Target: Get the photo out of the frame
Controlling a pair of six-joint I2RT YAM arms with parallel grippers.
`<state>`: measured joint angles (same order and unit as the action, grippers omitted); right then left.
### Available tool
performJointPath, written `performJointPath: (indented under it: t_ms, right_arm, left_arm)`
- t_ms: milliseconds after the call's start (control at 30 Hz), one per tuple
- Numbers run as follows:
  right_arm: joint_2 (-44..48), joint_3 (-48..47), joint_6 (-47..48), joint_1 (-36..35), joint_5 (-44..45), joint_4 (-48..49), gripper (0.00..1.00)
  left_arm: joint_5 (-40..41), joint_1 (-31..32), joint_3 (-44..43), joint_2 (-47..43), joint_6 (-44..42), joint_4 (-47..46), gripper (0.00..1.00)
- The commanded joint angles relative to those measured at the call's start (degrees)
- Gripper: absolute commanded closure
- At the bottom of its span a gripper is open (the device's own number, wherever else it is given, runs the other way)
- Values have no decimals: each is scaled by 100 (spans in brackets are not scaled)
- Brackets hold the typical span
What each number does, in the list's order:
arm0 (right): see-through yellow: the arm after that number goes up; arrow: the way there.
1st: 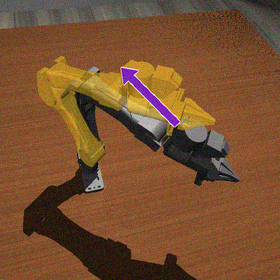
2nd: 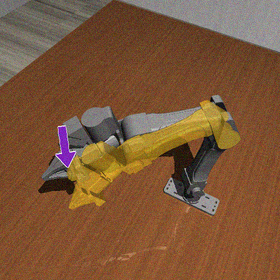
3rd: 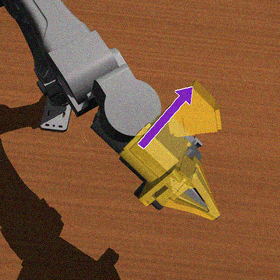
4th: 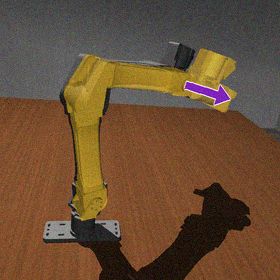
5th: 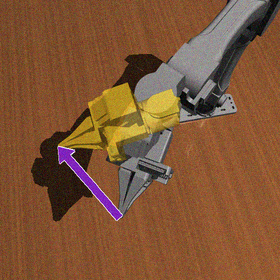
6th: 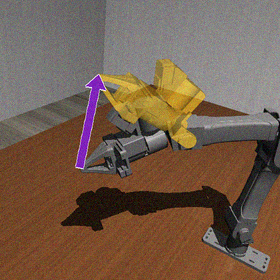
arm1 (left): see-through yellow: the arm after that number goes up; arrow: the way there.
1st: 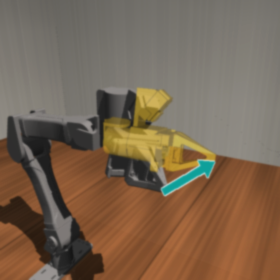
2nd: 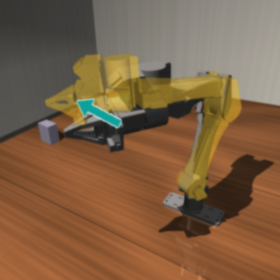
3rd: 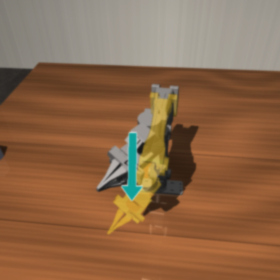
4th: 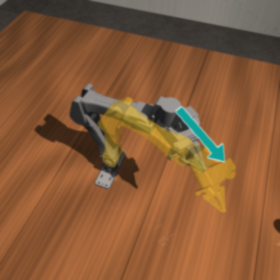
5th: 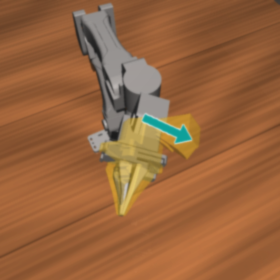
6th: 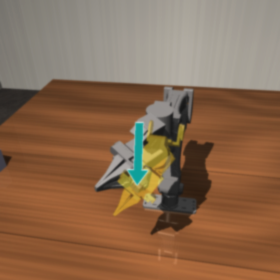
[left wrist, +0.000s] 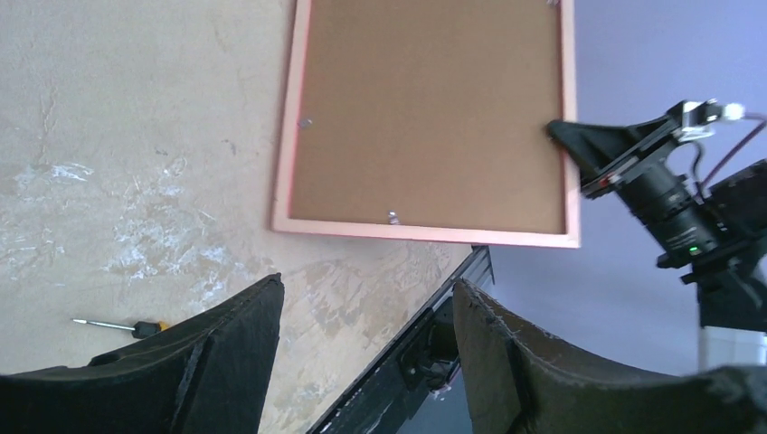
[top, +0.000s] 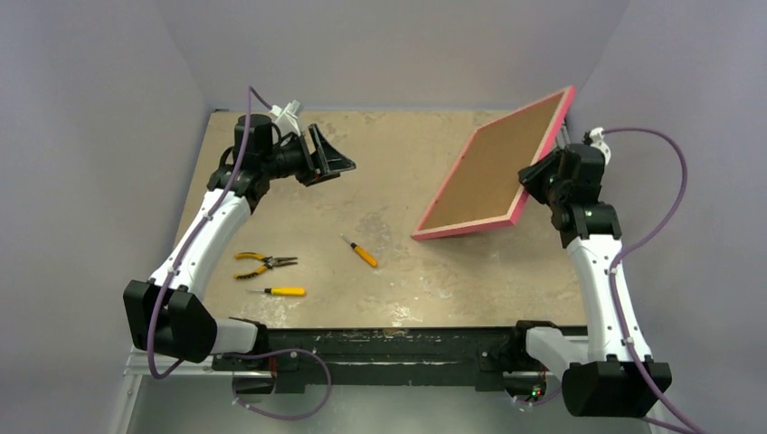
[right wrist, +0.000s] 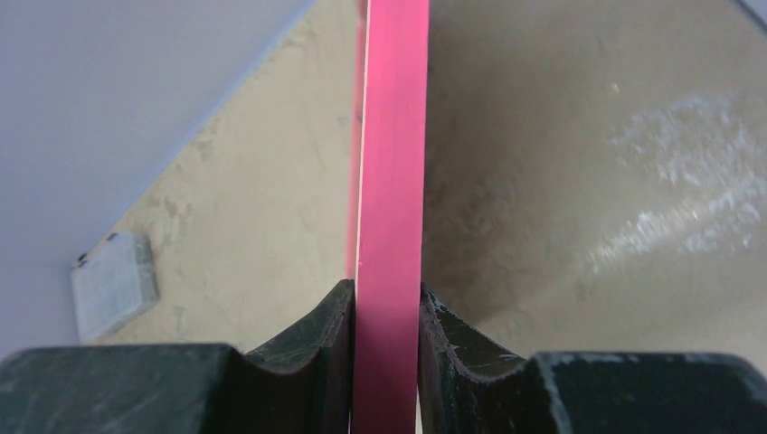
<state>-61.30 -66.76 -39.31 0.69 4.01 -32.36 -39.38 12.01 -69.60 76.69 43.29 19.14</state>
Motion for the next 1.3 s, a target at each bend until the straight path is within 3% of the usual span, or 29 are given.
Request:
performJointPath:
  t_ms: [0, 133, 300, 667, 933, 1267]
  right_arm:
    - [427, 1103, -243, 106, -95, 464, 100]
    - [863, 1990, -345, 181, 449, 727, 100]
    - [1198, 2878, -451, 337, 530, 1414, 100]
    - [1523, 3534, -759, 637, 1354, 1723, 100]
    - [746, 3709, -762, 1360, 466, 2433, 100]
    - [105, 3712, -560, 1730, 471, 2672, 100]
  left_arm:
    - [-146, -6, 48, -109, 108, -331, 34]
    - [-216, -6, 94, -59, 199, -431, 34]
    - [-201, 3, 144, -42, 227, -475, 34]
    - [-242, 161, 236, 85, 327, -593, 35]
    - [-281, 337, 254, 109, 341, -616, 35]
    - [-316, 471, 245, 180, 354, -613, 35]
